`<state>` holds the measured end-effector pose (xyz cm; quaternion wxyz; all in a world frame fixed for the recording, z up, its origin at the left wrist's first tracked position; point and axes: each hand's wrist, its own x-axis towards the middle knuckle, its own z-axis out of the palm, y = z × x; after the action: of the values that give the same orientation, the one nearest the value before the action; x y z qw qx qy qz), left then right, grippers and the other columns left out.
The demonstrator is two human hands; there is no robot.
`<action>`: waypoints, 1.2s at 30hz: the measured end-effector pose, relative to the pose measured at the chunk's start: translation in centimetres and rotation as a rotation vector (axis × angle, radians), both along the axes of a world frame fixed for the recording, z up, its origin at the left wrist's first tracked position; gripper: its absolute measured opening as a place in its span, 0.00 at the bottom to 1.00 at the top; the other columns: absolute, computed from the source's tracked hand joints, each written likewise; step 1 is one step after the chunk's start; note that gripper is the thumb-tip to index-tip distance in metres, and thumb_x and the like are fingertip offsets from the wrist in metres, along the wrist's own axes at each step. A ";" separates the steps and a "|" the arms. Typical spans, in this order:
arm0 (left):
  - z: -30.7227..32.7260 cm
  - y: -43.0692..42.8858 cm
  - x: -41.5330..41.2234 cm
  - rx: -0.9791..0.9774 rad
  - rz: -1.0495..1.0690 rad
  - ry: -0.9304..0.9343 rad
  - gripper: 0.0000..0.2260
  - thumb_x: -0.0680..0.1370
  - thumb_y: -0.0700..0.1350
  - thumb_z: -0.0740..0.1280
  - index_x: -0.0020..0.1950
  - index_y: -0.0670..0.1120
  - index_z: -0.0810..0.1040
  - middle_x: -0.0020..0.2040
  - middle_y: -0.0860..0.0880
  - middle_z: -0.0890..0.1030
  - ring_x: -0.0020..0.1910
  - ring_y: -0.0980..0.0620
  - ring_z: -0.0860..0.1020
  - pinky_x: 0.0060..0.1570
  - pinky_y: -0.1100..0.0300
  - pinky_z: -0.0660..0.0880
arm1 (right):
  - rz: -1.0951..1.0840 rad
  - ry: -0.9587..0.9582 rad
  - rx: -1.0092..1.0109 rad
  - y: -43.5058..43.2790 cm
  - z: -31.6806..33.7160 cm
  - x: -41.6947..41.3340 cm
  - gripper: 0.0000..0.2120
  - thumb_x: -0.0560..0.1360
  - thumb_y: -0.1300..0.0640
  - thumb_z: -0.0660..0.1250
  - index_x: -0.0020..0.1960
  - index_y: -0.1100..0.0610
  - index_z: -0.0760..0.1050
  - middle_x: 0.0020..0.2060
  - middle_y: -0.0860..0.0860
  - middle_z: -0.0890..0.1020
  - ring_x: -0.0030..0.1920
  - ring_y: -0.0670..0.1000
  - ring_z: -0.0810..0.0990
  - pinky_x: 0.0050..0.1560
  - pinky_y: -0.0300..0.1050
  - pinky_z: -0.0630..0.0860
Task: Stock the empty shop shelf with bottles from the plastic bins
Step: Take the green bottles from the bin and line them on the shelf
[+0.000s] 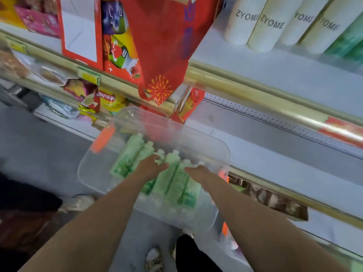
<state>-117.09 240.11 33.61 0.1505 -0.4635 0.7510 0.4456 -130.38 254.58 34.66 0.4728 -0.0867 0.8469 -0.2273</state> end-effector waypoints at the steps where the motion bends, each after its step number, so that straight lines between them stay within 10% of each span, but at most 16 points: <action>1: -0.5 0.0 -0.2 0.020 0.008 -0.010 0.28 0.76 0.60 0.70 0.71 0.47 0.73 0.65 0.44 0.79 0.62 0.45 0.77 0.61 0.57 0.72 | -0.073 -0.048 -0.007 -0.1 -0.6 0.0 0.22 0.80 0.49 0.66 0.67 0.64 0.73 0.62 0.59 0.78 0.60 0.56 0.77 0.59 0.48 0.72; 5: -2.5 0.4 -0.9 -0.008 -0.046 -0.075 0.29 0.77 0.60 0.68 0.72 0.44 0.72 0.66 0.44 0.79 0.65 0.45 0.76 0.62 0.58 0.70 | -0.268 -0.201 -0.024 -0.5 -2.3 -0.5 0.18 0.76 0.55 0.73 0.62 0.64 0.77 0.41 0.49 0.76 0.41 0.47 0.75 0.50 0.47 0.70; 9: -3.3 0.1 -1.5 -0.063 -0.116 -0.129 0.28 0.78 0.62 0.65 0.68 0.42 0.75 0.65 0.43 0.79 0.64 0.44 0.76 0.60 0.58 0.69 | -0.373 -0.312 -0.012 -1.3 -3.4 -0.8 0.14 0.73 0.57 0.76 0.55 0.58 0.77 0.52 0.53 0.75 0.56 0.53 0.74 0.53 0.47 0.69; 15: -3.8 -0.3 -0.8 0.145 -0.026 -0.079 0.24 0.78 0.58 0.67 0.66 0.42 0.77 0.64 0.42 0.79 0.61 0.44 0.78 0.60 0.55 0.72 | -0.415 -0.396 0.017 -1.2 -5.7 -1.2 0.36 0.68 0.60 0.80 0.72 0.64 0.69 0.68 0.56 0.74 0.69 0.61 0.73 0.69 0.59 0.70; 21: -5.1 -0.7 -0.3 0.365 0.197 -0.002 0.24 0.78 0.56 0.69 0.66 0.40 0.77 0.62 0.42 0.80 0.58 0.44 0.79 0.62 0.50 0.75 | -0.322 -0.431 0.045 -1.3 -5.7 -1.7 0.16 0.70 0.59 0.79 0.54 0.62 0.80 0.48 0.55 0.84 0.33 0.46 0.83 0.27 0.37 0.75; 29: -5.7 -0.8 -0.7 0.439 0.326 -0.006 0.24 0.76 0.53 0.72 0.65 0.37 0.76 0.56 0.41 0.82 0.53 0.43 0.82 0.52 0.50 0.80 | -0.246 -0.387 0.137 -1.3 -6.0 -2.1 0.23 0.73 0.61 0.75 0.66 0.64 0.75 0.64 0.60 0.79 0.62 0.59 0.80 0.55 0.52 0.75; 32: -5.1 -0.8 -0.6 0.565 0.407 0.020 0.23 0.77 0.52 0.71 0.63 0.36 0.76 0.48 0.43 0.84 0.43 0.47 0.83 0.36 0.57 0.80 | -0.234 -0.351 0.121 -1.3 -6.5 -2.3 0.16 0.73 0.63 0.74 0.59 0.64 0.78 0.54 0.59 0.82 0.54 0.57 0.81 0.52 0.54 0.78; 36: -4.1 -1.6 0.2 0.618 0.508 0.066 0.21 0.77 0.50 0.72 0.63 0.36 0.78 0.57 0.38 0.83 0.52 0.41 0.82 0.55 0.45 0.79 | -0.222 -0.331 0.109 -1.7 -6.4 -1.7 0.10 0.72 0.60 0.74 0.48 0.60 0.74 0.42 0.55 0.76 0.42 0.53 0.76 0.52 0.57 0.80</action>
<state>-116.93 238.55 29.47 0.1437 -0.5528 0.4474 0.6882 -132.03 252.84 28.26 0.5817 0.0717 0.7730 -0.2428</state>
